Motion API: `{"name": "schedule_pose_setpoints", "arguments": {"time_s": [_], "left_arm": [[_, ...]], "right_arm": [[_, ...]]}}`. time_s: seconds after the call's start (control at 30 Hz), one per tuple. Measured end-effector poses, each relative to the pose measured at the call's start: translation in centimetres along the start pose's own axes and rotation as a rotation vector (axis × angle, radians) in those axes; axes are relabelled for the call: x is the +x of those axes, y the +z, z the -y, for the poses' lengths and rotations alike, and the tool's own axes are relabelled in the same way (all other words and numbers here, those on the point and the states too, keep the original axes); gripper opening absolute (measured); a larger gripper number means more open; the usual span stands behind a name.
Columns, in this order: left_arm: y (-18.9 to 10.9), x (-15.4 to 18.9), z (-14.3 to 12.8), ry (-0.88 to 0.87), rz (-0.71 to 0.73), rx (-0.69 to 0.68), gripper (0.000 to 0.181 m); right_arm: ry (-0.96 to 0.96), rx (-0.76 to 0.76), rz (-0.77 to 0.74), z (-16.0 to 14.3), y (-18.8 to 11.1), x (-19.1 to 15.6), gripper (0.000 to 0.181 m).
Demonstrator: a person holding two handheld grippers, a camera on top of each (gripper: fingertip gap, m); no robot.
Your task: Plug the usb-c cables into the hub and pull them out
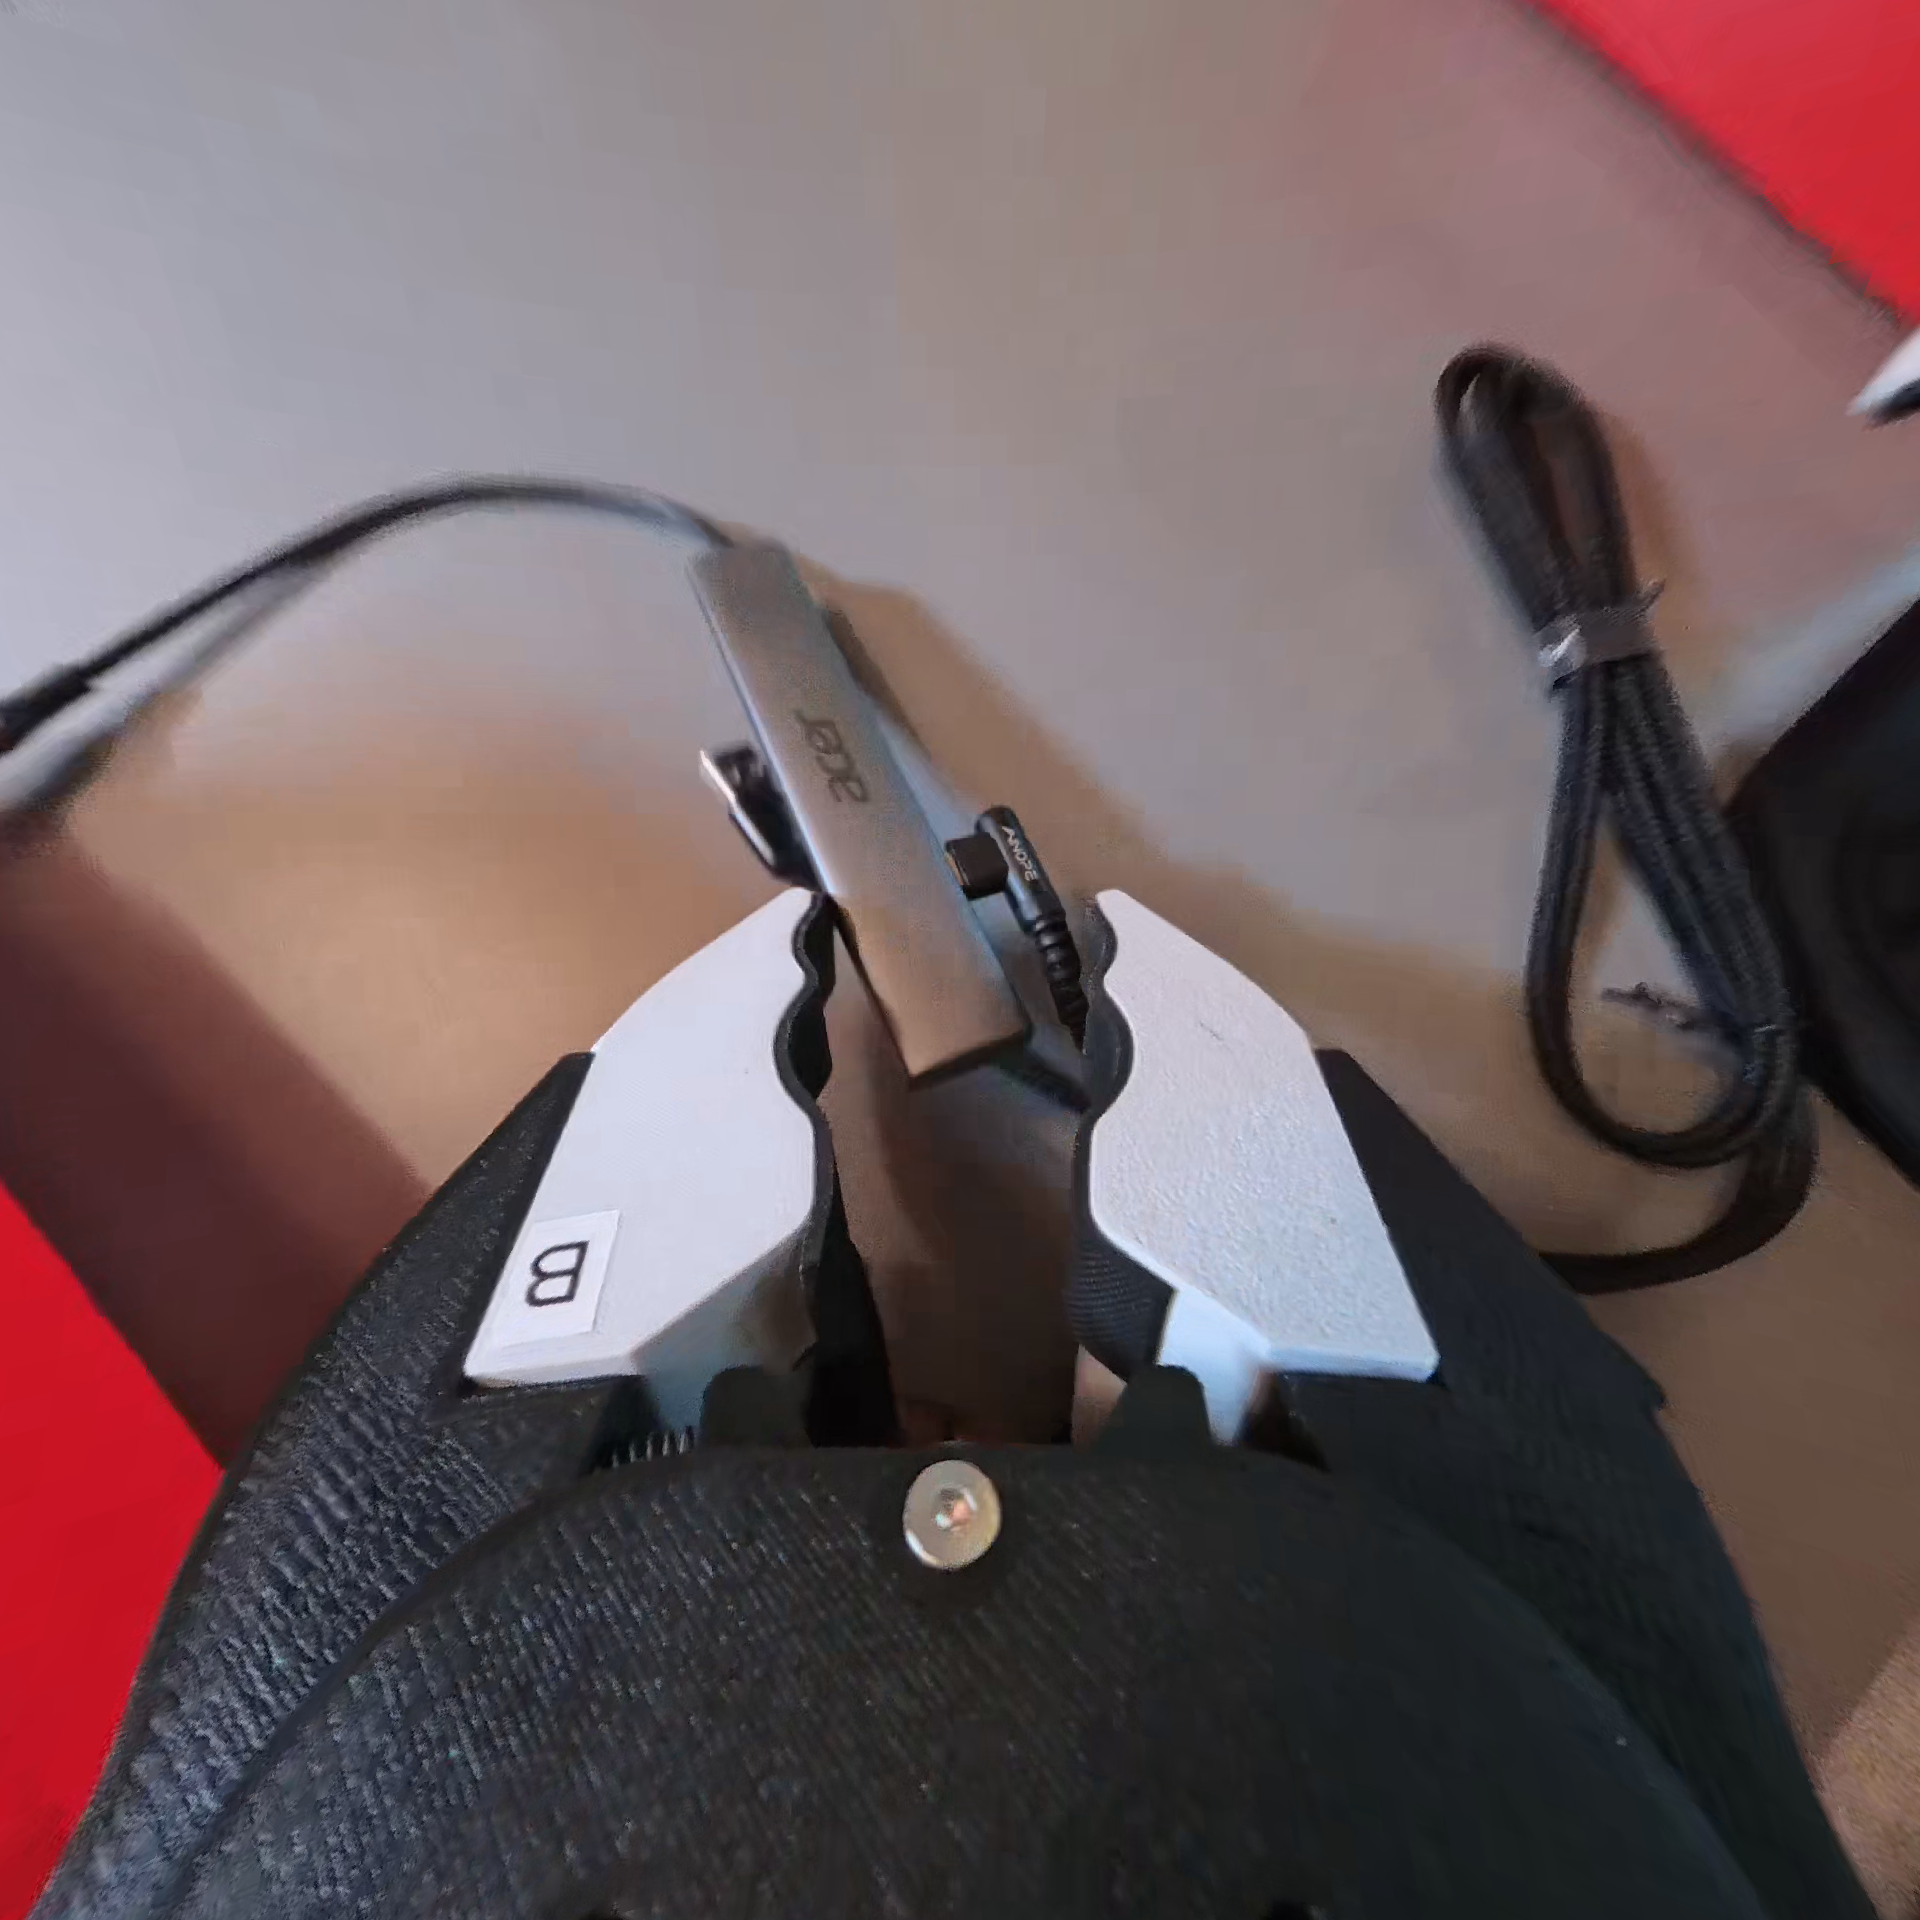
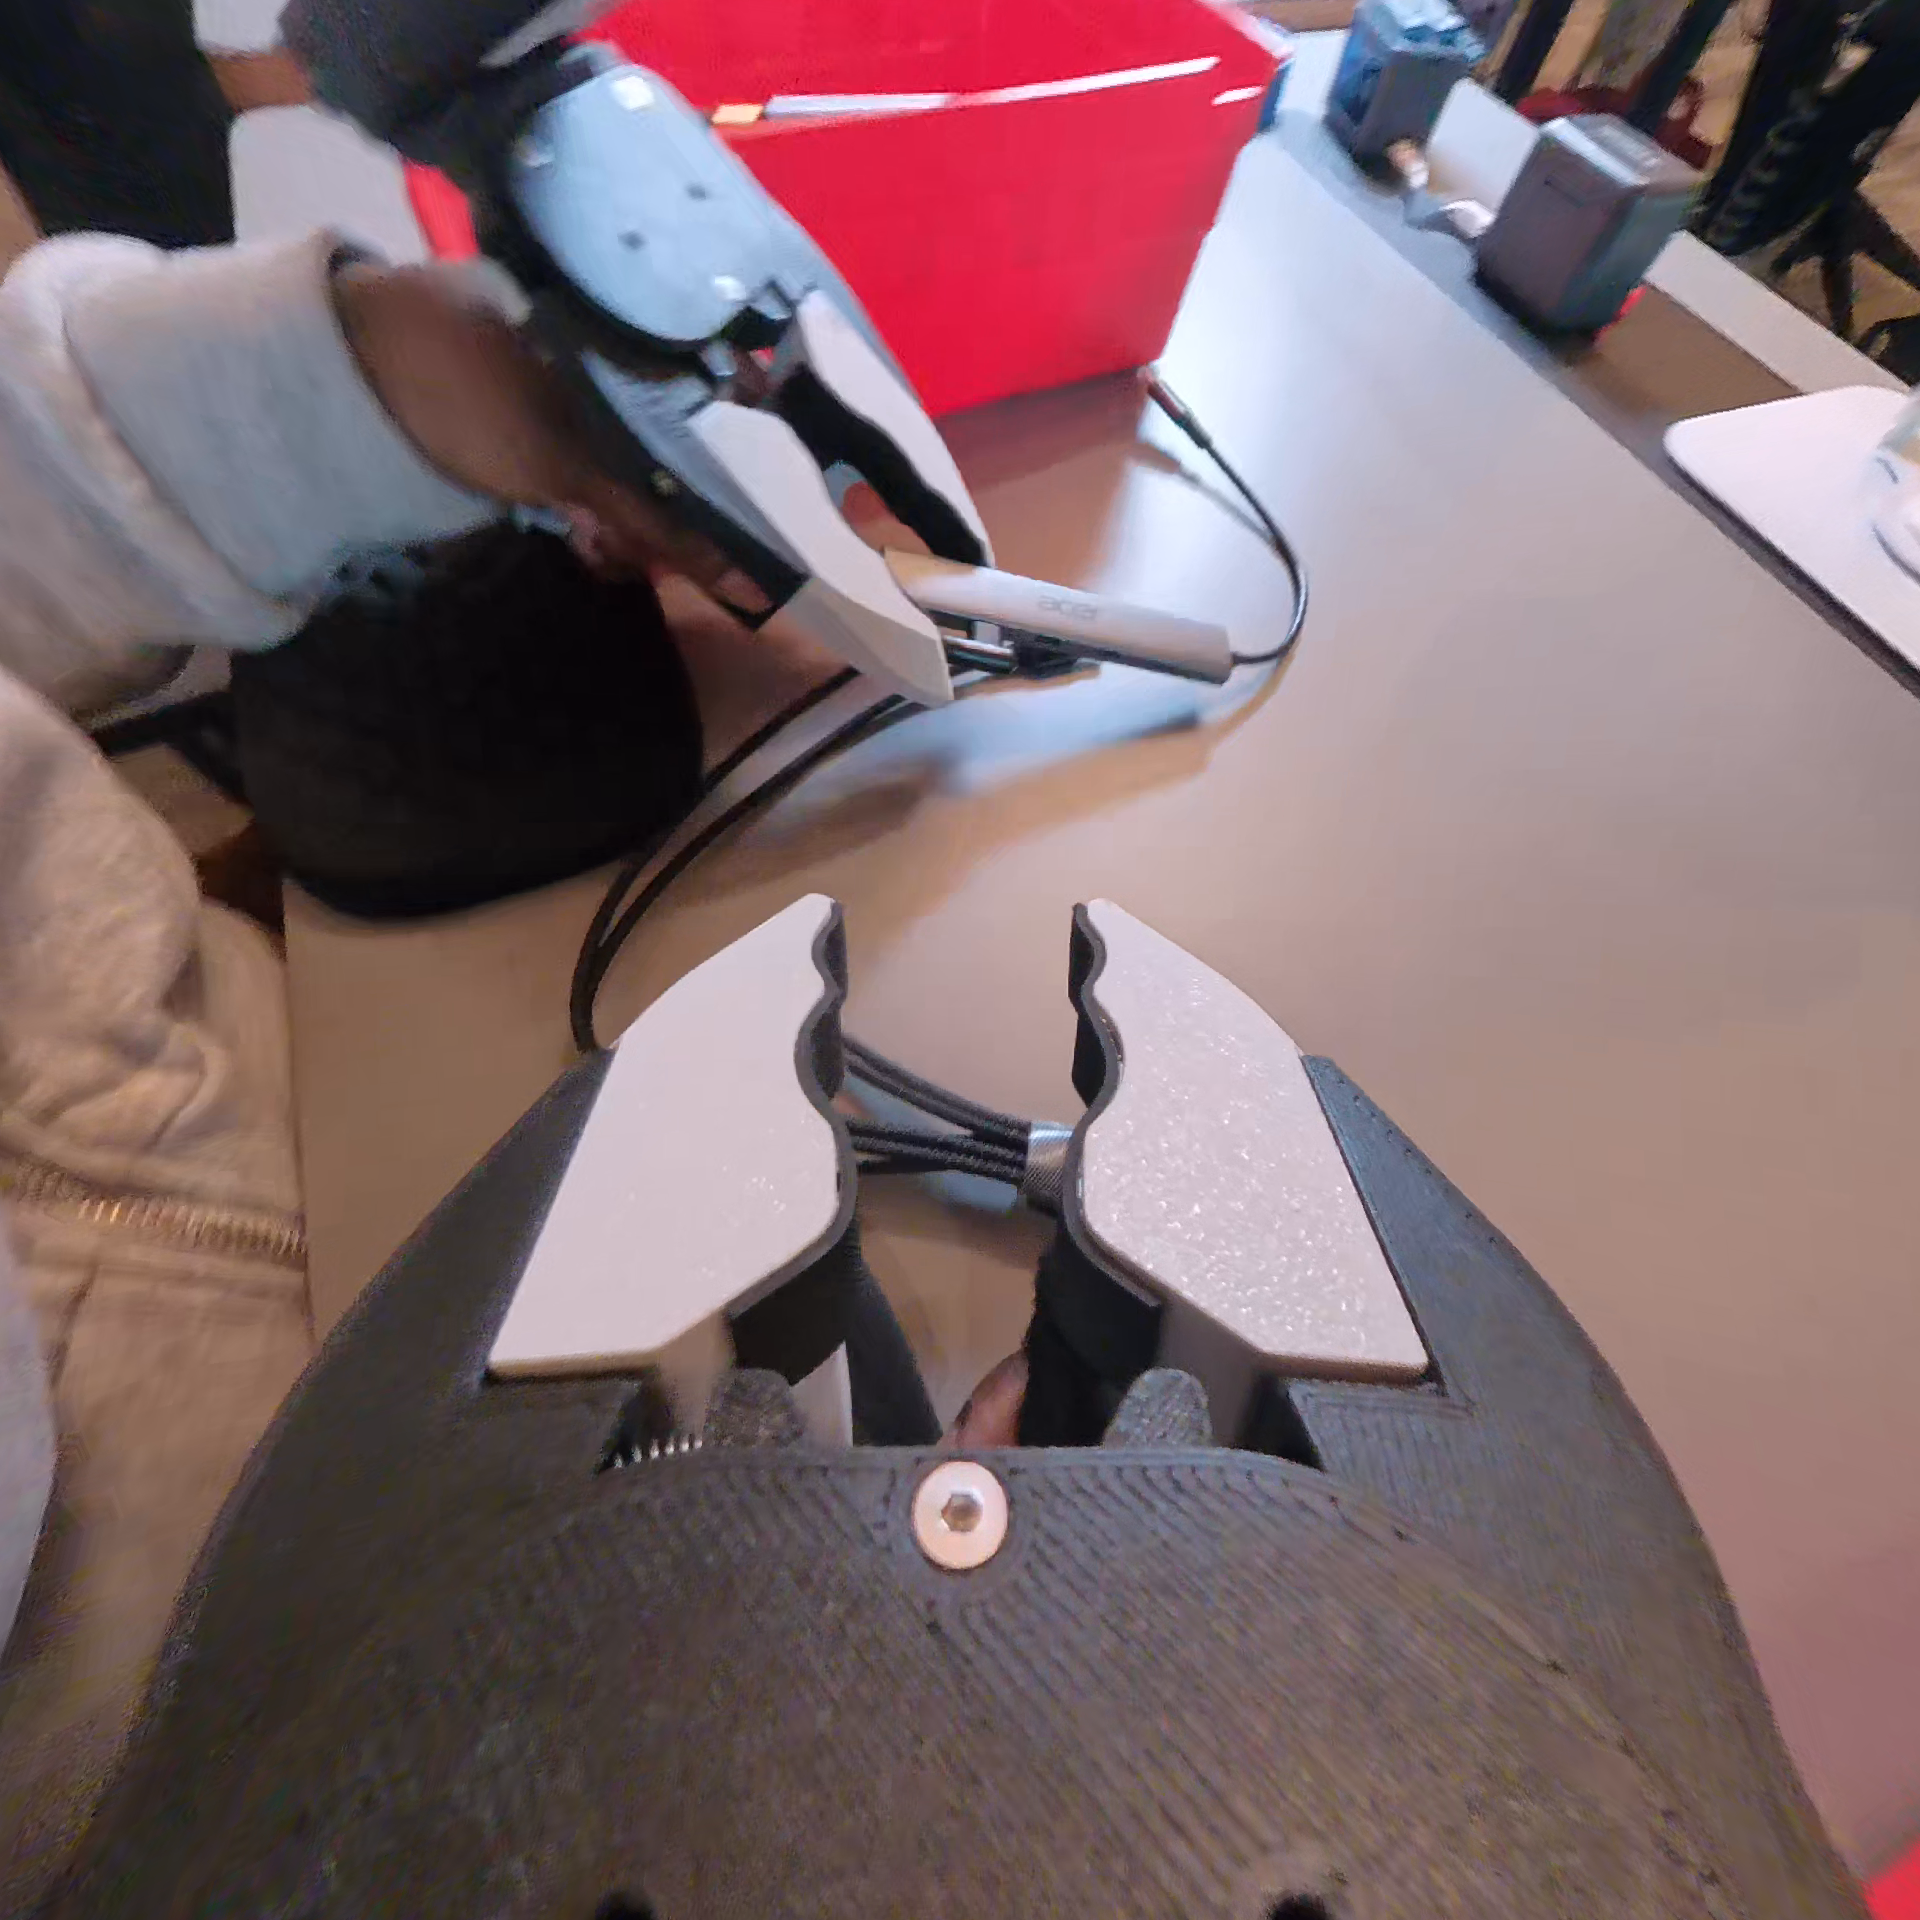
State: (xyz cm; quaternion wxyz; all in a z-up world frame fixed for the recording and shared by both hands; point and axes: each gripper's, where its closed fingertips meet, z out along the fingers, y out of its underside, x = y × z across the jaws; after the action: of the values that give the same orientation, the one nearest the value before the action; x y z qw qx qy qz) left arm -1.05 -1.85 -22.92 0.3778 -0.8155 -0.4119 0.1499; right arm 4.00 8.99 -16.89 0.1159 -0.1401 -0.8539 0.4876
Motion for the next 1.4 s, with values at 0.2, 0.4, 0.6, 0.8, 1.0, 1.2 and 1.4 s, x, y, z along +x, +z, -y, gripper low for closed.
{"name": "schedule_pose_setpoints", "arguments": {"time_s": [0.2, 0.4, 0.6, 0.8, 1.0, 1.2, 1.4], "left_arm": [[-3.6, 2.2, 5.8, 0.169, 0.064, 0.43, 0.038], [-7.0, 6.1, 8.8, 0.234, 0.002, 0.737, 0.016], [-7.1, 7.9, 8.9, 0.201, -0.099, 0.765, 0.009], [-7.2, 9.0, 8.4, 0.01, -0.358, 0.747, 0.011], [-7.0, 9.1, 7.5, 0.155, -0.313, 0.683, 0.042], [-10.6, 9.3, 8.6, 0.07, -0.586, 0.744, 0.038], [-11.4, 11.0, 9.0, 0.094, -0.735, 0.681, 0.014]], "right_arm": [[0.61, 0.35, 0.159, 4.5, 1.9, 0.8, 0.036], [0.972, 0.514, 0.447, 7.0, 3.3, 0.1, 0.041], [1.063, 0.705, 0.695, 8.8, 2.5, -0.7, 0.023], [0.841, 0.76, 0.568, 9.7, 1.0, -0.7, 0.008], [0.616, 0.642, 0.431, 9.3, 0.3, -1.0, 0.008], [0.397, 0.439, 0.551, 9.0, -0.9, -4.0, 0.008], [0.266, 0.284, 0.545, 9.3, -0.2, -5.5, 0.007]]}}
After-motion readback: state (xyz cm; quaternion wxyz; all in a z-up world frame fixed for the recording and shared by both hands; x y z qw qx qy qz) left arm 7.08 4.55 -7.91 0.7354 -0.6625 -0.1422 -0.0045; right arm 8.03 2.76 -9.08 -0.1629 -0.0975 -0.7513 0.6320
